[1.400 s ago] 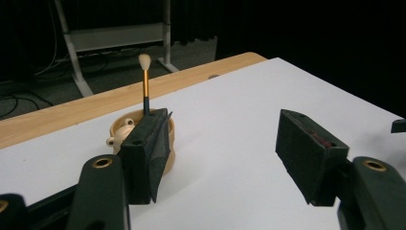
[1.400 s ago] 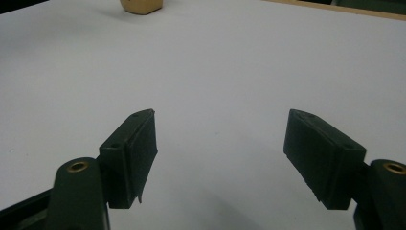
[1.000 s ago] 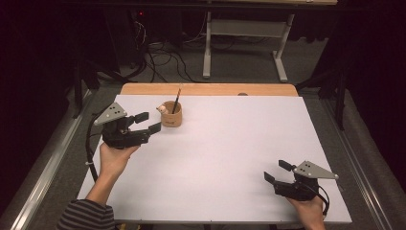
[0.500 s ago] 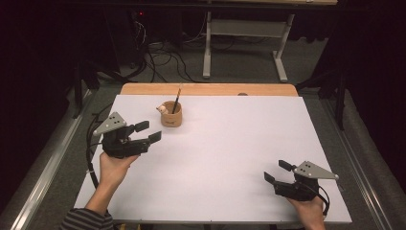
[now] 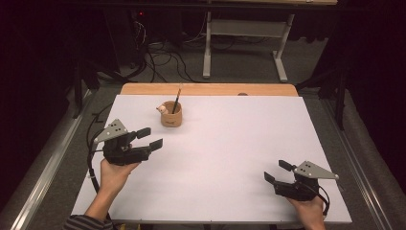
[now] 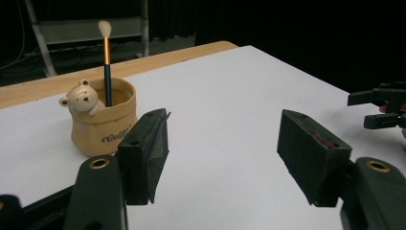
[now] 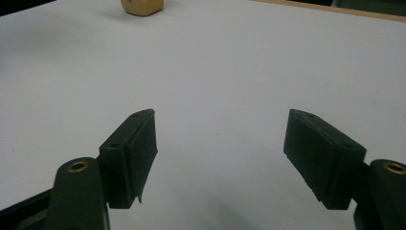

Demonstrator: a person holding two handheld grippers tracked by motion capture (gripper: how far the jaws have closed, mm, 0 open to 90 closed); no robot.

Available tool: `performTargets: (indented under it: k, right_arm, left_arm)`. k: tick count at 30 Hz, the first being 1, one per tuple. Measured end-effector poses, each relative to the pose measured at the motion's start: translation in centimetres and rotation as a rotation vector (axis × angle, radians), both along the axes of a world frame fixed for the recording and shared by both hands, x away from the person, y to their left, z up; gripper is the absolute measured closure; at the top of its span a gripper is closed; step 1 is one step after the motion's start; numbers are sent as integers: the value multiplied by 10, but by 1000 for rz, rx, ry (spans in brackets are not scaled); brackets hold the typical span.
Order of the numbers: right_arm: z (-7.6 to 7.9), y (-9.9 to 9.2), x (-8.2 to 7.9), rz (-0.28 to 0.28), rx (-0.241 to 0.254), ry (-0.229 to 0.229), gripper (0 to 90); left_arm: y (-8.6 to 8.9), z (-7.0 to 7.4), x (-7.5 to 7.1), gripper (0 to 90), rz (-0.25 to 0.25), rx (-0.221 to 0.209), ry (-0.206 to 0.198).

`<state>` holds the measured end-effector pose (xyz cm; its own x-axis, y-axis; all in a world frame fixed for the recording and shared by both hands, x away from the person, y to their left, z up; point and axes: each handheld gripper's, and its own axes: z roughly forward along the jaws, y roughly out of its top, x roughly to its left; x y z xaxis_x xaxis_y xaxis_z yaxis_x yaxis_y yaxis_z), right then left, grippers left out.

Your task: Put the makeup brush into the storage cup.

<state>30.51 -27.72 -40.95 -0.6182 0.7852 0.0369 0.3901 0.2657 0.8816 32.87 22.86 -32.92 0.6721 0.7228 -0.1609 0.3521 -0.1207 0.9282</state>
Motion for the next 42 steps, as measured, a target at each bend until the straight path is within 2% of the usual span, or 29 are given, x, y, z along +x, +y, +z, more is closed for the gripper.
performTargets:
  k: [19,23,42]
  right_arm:
    - [0,0,0,0,-3,0,286]
    - [0,0,0,-2,1,3,286]
    - [0,0,0,0,-3,1,286]
  left_arm:
    - [-3,-15,-12,357,-19,-19,15]
    - [-4,-18,-13,357,-13,-4,14]
    - [-7,-31,-13,355,-18,-16,38]
